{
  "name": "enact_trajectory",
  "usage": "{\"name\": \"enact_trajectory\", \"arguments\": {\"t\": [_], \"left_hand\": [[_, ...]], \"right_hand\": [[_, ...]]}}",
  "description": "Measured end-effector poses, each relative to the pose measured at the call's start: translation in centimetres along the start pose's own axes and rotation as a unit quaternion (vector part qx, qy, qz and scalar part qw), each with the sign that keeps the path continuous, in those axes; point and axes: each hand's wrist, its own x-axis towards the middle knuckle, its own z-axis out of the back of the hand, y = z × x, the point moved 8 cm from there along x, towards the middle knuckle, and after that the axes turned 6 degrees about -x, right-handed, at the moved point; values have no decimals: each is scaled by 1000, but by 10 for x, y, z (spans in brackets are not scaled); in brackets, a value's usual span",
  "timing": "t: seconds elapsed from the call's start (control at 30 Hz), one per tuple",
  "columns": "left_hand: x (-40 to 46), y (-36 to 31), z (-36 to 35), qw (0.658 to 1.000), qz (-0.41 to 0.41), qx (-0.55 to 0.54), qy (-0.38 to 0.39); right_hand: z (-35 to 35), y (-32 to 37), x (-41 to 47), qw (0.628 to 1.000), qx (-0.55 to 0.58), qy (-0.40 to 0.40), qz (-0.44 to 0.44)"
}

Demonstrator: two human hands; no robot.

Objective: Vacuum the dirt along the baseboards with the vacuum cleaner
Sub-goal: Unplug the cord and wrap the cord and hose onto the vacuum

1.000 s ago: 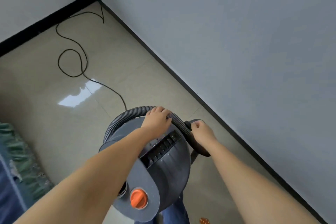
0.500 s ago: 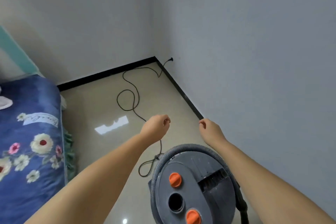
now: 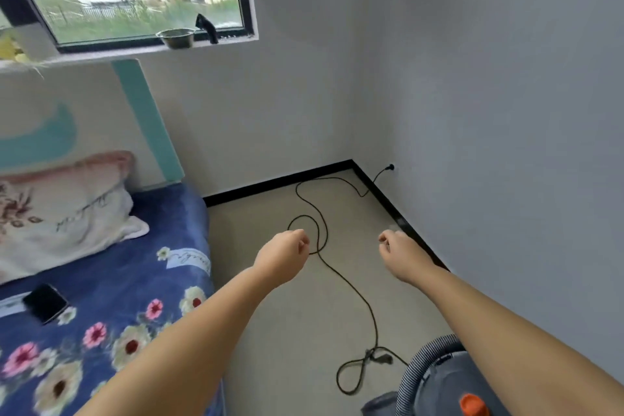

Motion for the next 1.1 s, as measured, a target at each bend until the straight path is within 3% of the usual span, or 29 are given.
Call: {"name": "enact_trajectory", "arguments": {"t": [0.3,0.77,0.97,1.1], "left_hand": [[86,13,-7,998,-25,-1,59],[344,96,40,995,20,-16,94],[478,109,38,991,-15,-18,133],[572,105,29,979,-48,3,197]], "right_hand": [[-15,4,77,999,-4,10,-45],[0,48,344,995,43,62,-59],[-4,28,451,985,76,57,-141],[-5,5,509,969,114,56,-210]]}}
